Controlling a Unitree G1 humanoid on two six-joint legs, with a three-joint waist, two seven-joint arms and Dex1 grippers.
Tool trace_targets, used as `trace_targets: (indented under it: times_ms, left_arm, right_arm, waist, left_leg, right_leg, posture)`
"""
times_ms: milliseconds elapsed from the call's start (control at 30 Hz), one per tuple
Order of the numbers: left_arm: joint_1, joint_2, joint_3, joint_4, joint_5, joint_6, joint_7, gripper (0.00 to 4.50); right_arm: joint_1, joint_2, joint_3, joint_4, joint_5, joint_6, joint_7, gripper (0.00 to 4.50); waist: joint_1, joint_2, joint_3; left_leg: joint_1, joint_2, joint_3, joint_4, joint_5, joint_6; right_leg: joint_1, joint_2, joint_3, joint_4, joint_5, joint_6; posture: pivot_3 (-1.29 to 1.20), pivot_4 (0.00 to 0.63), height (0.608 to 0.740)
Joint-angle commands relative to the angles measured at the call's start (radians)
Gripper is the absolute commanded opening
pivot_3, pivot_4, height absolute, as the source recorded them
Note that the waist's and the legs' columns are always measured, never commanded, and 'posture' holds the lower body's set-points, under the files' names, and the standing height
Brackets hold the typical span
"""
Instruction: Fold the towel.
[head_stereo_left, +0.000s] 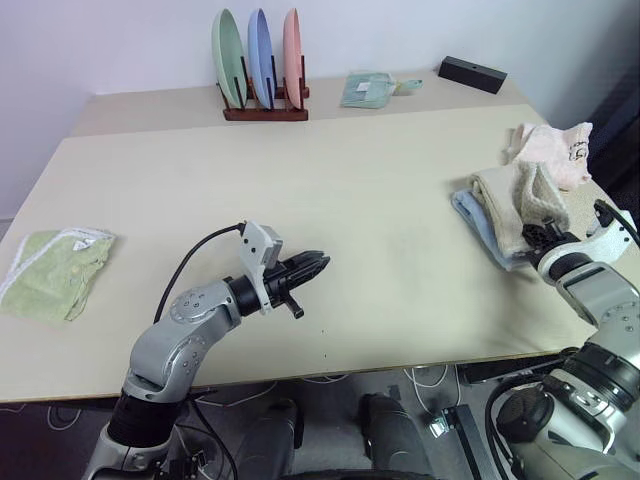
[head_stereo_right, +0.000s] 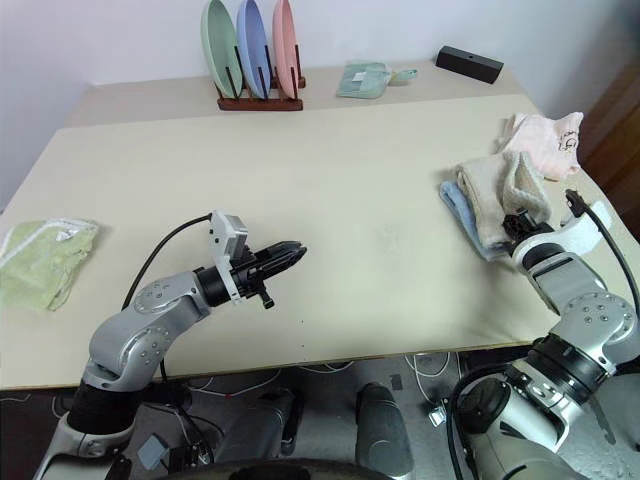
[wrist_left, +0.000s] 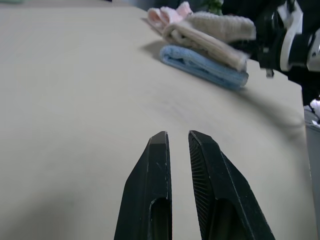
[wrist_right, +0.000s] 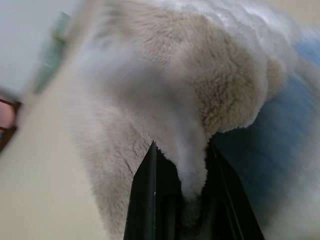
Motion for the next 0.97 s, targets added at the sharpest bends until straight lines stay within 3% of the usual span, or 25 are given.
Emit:
trace_targets:
  times_ms: [33, 67, 267, 567, 833, 967]
  left_arm:
    - [0.01, 0.001, 0.009, -0.035, 0.008, -0.017, -0.001, 0.59]
    - [0.012, -0.001, 0.006, -0.037, 0.01, -0.017, 0.002, 0.59]
    - [0.047, -0.017, 0.017, -0.055, 0.02, -0.032, 0.044, 0.59]
    - [-0.006, -0.061, 0.07, 0.152, 0.263, -0.223, 0.236, 0.59]
    - [0.084, -0.044, 0.143, 0.113, 0.331, -0.293, 0.284, 0.59]
    - [0.12, -0.057, 0.169, 0.09, 0.338, -0.29, 0.311, 0.59]
  right_arm:
    - [0.002, -0.02, -0.005, -0.042, 0.028, -0.035, -0.01, 0.76]
    - [0.005, -0.027, -0.002, -0.038, 0.031, -0.039, -0.006, 1.03]
    - [0.02, -0.105, 0.126, -0.102, -0.124, -0.296, 0.049, 3.95]
    - [0.094, -0.287, 0.543, -0.104, -0.517, -0.674, 0.221, 3.95]
    - [0.082, -0.226, 0.908, -0.132, -0.482, -0.766, 0.643, 3.95]
    - [0.051, -0.184, 0.957, -0.021, -0.504, -0.833, 0.712, 3.95]
  waist:
    - [0.001, 0.0, 0.0]
    - [0.002, 0.0, 0.0]
    - [0.003, 0.0, 0.0]
    - [-0.003, 0.0, 0.0]
    - [0.002, -0.001, 0.0]
    - [0.007, -0.002, 0.001]
  left_leg:
    - [0.0, 0.0, 0.0, 0.0, 0.0, 0.0]
    - [0.0, 0.0, 0.0, 0.0, 0.0, 0.0]
    - [0.0, 0.0, 0.0, 0.0, 0.0, 0.0]
    - [0.001, 0.0, 0.001, 0.0, 0.0, 0.0]
    - [0.0, 0.0, 0.0, 0.0, 0.0, 0.0]
    - [0.0, -0.001, -0.002, 0.001, 0.0, 0.0]
  right_leg:
    - [0.0, 0.0, 0.0, 0.0, 0.0, 0.0]
    - [0.0, 0.0, 0.0, 0.0, 0.0, 0.0]
    - [0.0, 0.0, 0.0, 0.0, 0.0, 0.0]
    - [0.0, 0.0, 0.0, -0.001, 0.0, 0.001]
    - [0.001, 0.0, 0.0, -0.001, 0.0, 0.001]
    - [0.001, 0.0, -0.001, -0.002, 0.0, 0.001]
  posture:
    - [0.0, 0.15, 0.74]
    - [0.0, 0.15, 0.74]
    - [0.0, 0.15, 0.74]
    - [0.0, 0.15, 0.74]
    - [0.0, 0.15, 0.74]
    - [0.0, 0.15, 0.74]
